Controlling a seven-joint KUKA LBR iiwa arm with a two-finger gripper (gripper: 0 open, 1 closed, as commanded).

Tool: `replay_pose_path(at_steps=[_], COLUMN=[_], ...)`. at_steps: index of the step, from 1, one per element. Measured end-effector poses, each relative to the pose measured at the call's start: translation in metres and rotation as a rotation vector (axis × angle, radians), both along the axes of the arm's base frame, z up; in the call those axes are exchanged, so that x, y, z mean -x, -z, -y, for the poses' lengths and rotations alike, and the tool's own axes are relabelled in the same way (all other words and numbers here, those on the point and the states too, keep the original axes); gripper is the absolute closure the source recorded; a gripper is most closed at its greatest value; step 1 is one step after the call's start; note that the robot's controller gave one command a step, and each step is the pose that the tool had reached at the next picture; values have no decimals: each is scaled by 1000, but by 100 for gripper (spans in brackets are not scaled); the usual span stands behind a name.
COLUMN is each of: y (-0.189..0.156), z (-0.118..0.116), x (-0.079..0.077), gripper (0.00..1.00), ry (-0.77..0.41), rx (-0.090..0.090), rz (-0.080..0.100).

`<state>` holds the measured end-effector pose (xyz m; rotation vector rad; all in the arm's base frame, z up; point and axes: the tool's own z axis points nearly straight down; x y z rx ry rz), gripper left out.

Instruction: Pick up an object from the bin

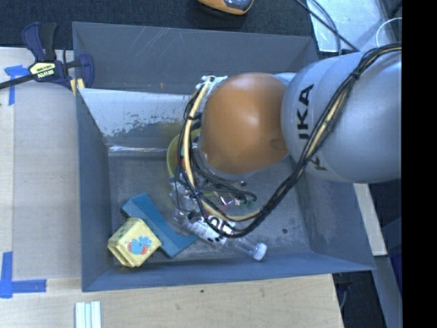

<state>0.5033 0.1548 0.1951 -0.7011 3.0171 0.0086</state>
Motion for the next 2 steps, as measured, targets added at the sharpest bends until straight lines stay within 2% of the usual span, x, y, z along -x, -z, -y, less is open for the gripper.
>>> replay_pose_path(at_steps=[1,2], y=[73,-22], z=[33,20], x=[0,9], gripper=[100,100], ry=[194,58], rx=[-3,0], rz=[-16,-8])
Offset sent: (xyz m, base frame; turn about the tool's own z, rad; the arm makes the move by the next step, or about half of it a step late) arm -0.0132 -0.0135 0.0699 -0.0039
